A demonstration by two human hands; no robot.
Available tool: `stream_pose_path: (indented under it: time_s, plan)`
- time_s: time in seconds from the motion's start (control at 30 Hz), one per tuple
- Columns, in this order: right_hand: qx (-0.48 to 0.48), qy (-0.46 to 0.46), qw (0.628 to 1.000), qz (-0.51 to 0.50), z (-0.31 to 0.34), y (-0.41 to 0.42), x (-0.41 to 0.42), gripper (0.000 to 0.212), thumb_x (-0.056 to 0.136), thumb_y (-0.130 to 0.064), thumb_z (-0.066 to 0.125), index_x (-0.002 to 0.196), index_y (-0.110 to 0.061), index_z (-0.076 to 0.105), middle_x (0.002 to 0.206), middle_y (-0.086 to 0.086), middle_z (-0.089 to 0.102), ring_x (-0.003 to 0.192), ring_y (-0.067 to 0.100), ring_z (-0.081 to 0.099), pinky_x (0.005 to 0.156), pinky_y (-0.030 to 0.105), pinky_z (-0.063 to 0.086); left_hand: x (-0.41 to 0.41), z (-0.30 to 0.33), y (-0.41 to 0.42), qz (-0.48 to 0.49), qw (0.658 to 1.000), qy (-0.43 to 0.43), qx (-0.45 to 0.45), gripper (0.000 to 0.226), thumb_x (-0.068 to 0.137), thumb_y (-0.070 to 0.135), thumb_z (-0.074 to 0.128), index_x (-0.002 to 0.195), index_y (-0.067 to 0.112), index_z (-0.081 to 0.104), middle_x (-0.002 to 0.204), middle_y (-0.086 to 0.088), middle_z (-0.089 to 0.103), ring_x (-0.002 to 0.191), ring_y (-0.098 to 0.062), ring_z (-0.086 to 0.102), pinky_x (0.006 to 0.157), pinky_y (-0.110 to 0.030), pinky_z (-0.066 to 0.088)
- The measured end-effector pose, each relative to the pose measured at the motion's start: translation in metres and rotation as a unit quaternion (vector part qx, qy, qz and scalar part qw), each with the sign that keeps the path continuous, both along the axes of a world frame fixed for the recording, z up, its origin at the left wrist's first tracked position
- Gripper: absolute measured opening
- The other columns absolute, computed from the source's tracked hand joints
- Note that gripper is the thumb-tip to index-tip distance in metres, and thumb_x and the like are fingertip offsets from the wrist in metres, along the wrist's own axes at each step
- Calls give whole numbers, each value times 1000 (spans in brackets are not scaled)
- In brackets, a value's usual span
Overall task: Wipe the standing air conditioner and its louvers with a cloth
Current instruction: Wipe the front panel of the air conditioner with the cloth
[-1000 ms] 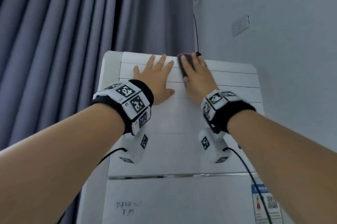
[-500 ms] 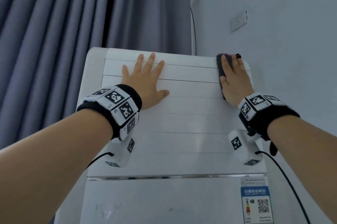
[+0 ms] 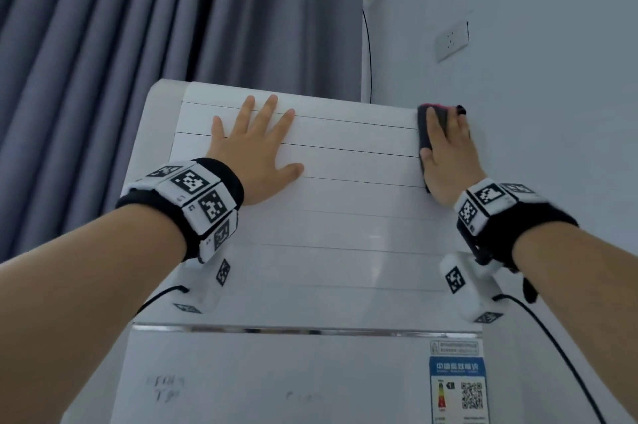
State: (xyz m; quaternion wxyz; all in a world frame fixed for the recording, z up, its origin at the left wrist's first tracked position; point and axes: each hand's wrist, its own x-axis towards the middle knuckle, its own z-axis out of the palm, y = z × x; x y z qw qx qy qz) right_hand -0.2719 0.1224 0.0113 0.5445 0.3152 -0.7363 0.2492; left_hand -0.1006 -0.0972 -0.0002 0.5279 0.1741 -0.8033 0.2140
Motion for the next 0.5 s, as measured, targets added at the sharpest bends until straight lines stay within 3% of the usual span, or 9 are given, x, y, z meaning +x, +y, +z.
stream_pose_path:
  time_s: [0.3, 0.5]
  plan:
    - [63, 70, 994, 49, 1, -27, 18, 63, 95, -13, 36, 146, -10, 0, 156, 15, -7, 143, 29, -6, 118, 40, 4, 3, 0, 0, 13, 1000, -2, 7, 80, 83, 67, 27, 146, 35, -10, 157, 9, -17, 145, -19, -15, 115, -56, 4]
    - [12, 6, 1000, 19, 4, -6, 6, 65, 95, -13, 37, 143, 3, -3, 155, 19, -4, 143, 31, -4, 118, 41, 3, 3, -1, 1, 12, 1000, 2, 16, 80, 82, 68, 27, 146, 38, -10, 156, 11, -18, 145, -18, -15, 115, -55, 3]
